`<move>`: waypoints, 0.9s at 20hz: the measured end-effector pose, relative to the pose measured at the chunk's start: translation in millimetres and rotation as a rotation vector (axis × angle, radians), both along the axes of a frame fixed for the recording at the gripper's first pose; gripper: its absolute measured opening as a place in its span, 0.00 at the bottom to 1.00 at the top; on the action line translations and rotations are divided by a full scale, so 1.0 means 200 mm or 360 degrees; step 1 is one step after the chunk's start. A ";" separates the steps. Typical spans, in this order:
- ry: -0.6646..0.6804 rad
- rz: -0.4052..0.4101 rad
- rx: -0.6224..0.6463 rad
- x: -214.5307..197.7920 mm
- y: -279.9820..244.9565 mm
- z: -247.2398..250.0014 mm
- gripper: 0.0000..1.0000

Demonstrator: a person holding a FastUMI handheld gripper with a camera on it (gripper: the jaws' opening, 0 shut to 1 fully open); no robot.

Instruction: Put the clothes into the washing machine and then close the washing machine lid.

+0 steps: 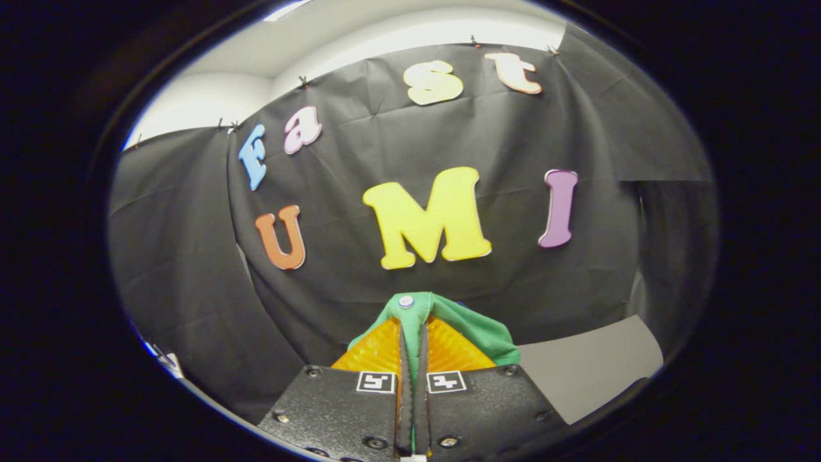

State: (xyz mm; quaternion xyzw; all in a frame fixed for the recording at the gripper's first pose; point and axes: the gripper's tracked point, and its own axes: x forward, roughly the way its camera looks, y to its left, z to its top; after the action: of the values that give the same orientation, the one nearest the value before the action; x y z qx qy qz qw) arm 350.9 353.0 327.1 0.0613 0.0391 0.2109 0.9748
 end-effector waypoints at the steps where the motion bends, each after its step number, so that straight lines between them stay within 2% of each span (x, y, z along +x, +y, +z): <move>1: 0.0018 0.0011 -0.0010 0.02 0.06 -0.04 0.05; 11: 0.0301 0.0065 -0.0123 0.17 0.47 -0.60 0.05; 18: 0.0516 0.0063 -0.0174 0.41 0.62 -1.00 0.05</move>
State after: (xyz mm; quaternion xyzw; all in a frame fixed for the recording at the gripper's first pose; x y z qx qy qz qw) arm 432.8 476.9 126.5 0.0407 0.2085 0.2149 0.9532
